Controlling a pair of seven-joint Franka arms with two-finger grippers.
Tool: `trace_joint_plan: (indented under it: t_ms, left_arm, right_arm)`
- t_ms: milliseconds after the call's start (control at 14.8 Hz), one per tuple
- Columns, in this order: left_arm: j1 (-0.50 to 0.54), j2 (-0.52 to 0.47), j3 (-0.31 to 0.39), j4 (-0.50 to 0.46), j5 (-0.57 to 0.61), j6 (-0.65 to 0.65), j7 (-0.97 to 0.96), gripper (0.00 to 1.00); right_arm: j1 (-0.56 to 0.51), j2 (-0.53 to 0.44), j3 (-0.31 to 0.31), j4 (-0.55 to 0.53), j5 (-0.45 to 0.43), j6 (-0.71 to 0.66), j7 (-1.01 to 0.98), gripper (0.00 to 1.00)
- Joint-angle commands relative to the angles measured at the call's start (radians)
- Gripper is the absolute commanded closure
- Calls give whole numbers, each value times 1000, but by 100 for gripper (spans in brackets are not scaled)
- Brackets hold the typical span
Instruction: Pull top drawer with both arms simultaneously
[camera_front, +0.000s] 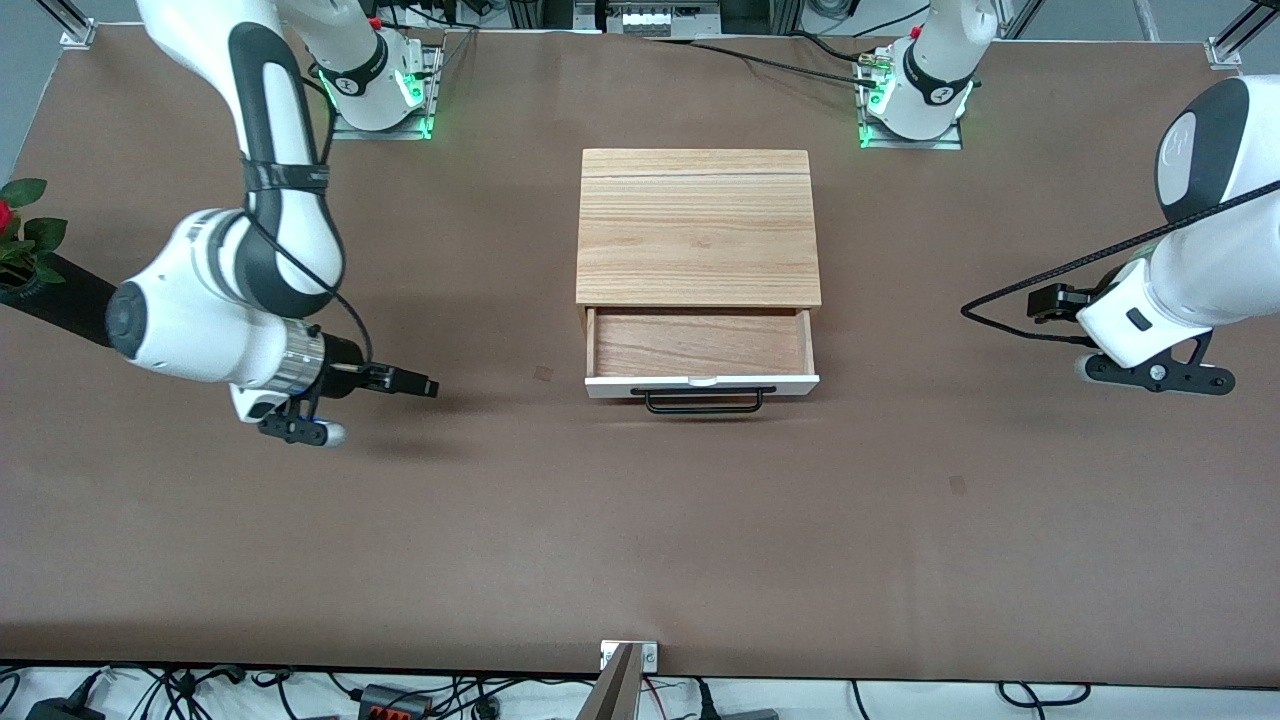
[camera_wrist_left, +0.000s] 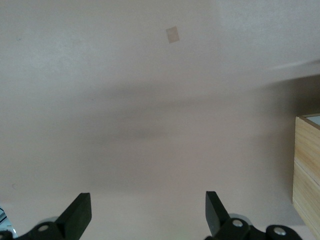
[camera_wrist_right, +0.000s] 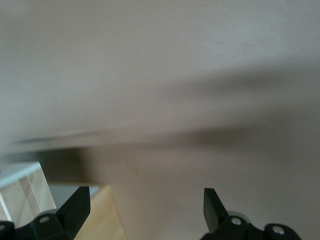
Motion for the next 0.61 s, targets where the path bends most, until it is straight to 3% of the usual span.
trace_joint_plan:
  t_ms: [0,135,338,541]
  left_arm:
    - [4,-55,-8,-10,6,-19,-11,0]
    - [4,-81,-8,-7,-40,-59,-19,0]
    - [2,-147,7,-21,-120,-95,-66,0]
    - [1,-198,44,-27,-135,-95,-73,0]
  right_arm:
    - [-41,-15,-18,78,-136,-109,12,0]
    - [-78,-17,-52,155,-179,-220,0,0]
    - [-172,25,-53,322,-181,-396,6,0]
    - [-190,20,-58,330,-183,-407,9,0]
